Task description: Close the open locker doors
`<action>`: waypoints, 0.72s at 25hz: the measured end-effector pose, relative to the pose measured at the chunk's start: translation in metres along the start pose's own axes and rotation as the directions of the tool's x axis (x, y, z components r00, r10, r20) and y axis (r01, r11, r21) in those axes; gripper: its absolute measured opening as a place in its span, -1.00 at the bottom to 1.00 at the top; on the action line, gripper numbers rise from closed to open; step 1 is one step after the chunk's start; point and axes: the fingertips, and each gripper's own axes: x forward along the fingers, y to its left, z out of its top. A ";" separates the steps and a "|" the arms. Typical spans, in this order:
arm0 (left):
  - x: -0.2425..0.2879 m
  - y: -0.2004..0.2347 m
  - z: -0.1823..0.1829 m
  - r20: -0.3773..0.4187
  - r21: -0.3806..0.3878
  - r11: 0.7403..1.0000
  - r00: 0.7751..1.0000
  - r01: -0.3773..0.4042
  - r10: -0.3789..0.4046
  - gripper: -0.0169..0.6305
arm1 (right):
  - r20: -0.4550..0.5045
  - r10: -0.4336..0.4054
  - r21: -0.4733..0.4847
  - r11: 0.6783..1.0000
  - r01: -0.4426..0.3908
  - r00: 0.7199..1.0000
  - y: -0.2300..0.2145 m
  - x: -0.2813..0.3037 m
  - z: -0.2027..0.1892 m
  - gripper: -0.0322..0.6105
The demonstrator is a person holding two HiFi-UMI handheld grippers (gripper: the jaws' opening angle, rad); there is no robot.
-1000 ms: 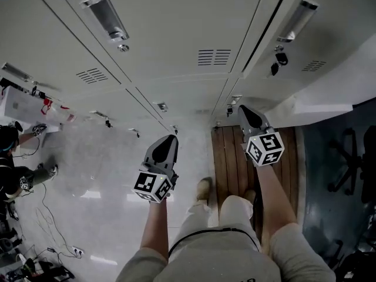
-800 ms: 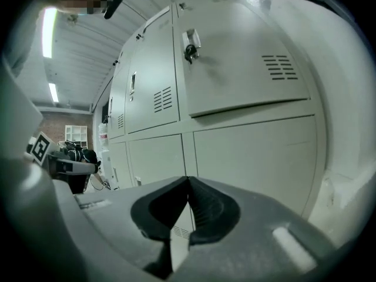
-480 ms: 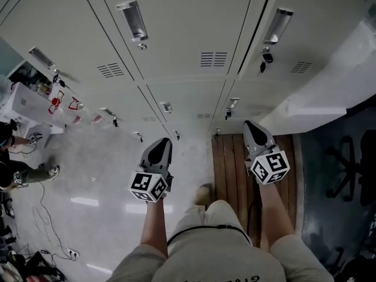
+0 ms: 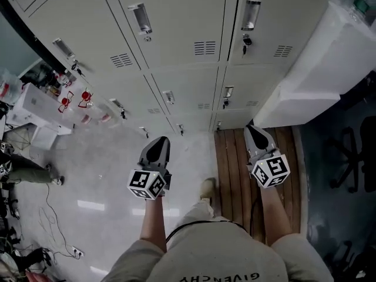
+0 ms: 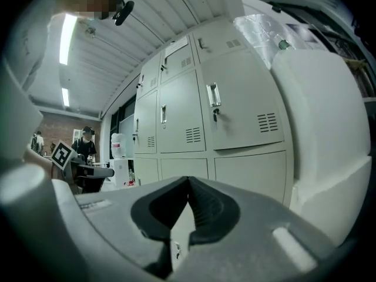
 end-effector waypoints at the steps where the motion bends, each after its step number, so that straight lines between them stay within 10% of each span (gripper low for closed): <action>1: -0.008 -0.006 0.002 0.004 0.003 1.000 1.000 0.000 0.000 -0.90 | 0.002 -0.002 0.001 1.000 0.002 1.000 0.005 -0.011 0.001 -0.90; 18: -0.140 -0.080 0.006 0.005 0.066 0.998 1.000 0.015 -0.016 -0.90 | 0.055 0.031 -0.047 0.998 -0.029 0.998 0.090 -0.148 0.020 -0.90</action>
